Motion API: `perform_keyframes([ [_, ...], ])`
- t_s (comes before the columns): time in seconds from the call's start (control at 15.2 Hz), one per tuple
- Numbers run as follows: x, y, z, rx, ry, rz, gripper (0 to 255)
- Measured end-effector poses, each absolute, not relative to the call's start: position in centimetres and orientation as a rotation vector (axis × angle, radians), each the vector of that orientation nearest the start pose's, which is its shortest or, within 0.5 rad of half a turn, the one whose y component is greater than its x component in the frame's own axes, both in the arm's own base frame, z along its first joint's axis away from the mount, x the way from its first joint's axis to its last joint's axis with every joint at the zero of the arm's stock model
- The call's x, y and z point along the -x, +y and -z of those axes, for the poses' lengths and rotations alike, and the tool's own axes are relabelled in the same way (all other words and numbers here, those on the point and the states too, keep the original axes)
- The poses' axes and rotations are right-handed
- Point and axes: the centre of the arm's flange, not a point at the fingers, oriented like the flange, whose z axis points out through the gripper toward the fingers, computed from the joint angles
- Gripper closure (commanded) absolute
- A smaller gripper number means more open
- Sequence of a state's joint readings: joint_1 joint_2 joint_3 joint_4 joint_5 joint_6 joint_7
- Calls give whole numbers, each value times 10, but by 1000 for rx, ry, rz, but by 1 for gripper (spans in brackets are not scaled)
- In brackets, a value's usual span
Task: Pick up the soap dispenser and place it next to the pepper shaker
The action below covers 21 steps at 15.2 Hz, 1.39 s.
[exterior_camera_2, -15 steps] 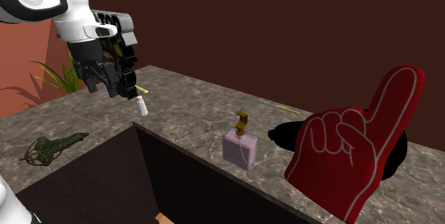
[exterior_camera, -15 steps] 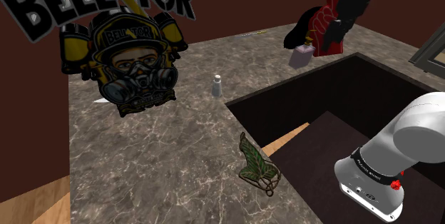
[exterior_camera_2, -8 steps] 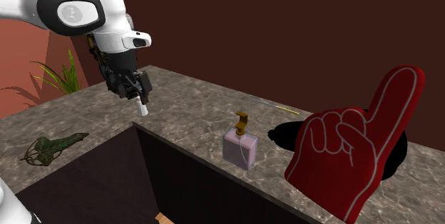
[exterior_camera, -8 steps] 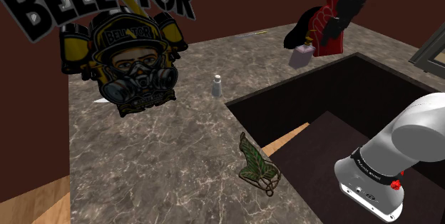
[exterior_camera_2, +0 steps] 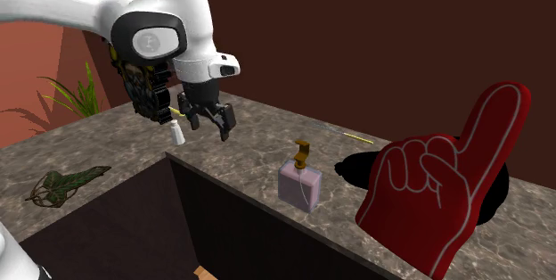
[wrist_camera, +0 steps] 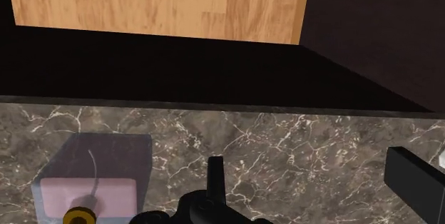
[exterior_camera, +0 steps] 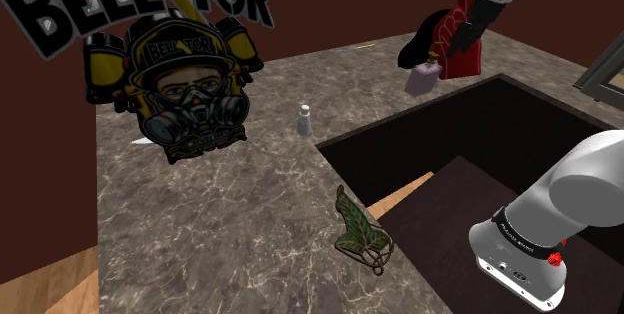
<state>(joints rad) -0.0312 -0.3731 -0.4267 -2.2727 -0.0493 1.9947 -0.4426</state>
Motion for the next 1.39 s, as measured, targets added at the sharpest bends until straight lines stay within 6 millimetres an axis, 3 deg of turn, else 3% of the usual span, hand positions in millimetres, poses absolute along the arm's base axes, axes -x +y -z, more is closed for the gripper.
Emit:
perform_keyframes([
  [0.59, -446, -324, -463, 2978, -14, 253, 0],
  [1.19, -497, -433, -416, 2887, 7, 344, 0],
  [1.39, -504, -438, -400, 2876, 7, 353, 0],
])
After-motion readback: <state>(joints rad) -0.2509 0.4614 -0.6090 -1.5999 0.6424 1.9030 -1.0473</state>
